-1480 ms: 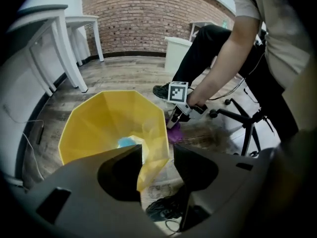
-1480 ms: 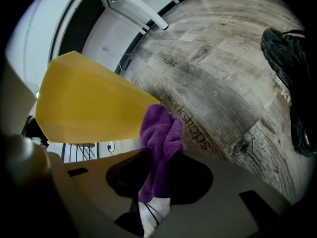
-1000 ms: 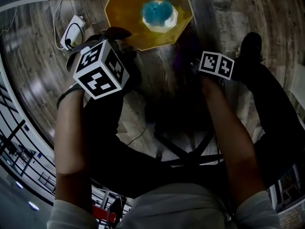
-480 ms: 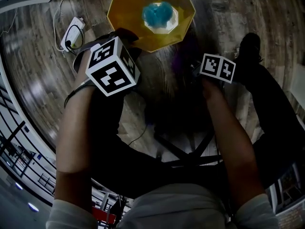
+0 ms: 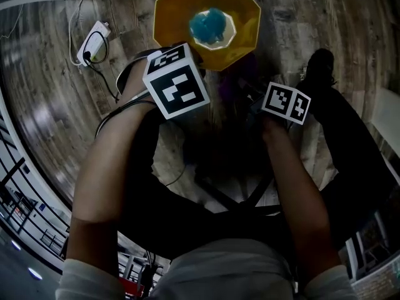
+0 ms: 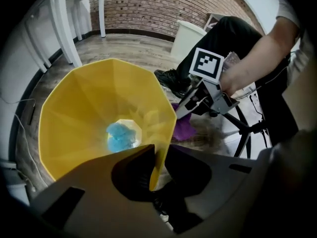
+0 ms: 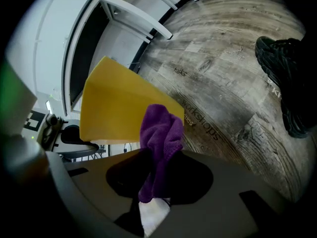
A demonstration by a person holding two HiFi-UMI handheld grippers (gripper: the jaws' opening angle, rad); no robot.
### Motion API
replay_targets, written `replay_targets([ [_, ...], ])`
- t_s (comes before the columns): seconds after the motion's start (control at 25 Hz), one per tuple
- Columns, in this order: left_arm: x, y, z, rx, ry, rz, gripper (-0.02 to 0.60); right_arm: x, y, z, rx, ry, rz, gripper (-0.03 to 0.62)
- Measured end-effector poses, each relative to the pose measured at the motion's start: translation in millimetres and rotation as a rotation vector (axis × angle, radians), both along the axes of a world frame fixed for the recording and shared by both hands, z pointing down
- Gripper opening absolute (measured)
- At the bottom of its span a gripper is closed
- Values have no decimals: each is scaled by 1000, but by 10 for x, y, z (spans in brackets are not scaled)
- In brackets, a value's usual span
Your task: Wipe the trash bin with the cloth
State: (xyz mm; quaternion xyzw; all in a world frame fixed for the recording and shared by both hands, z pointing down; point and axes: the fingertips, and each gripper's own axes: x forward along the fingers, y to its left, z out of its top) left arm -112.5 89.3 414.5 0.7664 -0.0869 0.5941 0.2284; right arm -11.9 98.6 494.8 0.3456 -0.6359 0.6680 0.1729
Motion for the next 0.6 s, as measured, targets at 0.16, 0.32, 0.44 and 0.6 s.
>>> replay_targets([
  [0.16,96,-26,1,-17,8,-37,63,-30,-15,-233,20,-31,17,114],
  [0.32,152,-29,9,-24,9,-46,62,16,-54,-420,41,-59,43,114],
  [0.44,158,-31,6,-24,10,-46,62,42,-89,-526,49,-70,64,114],
  [0.6,150,-29,12,-31,10,-49,62,-5,-121,-748,69,-106,92,114],
])
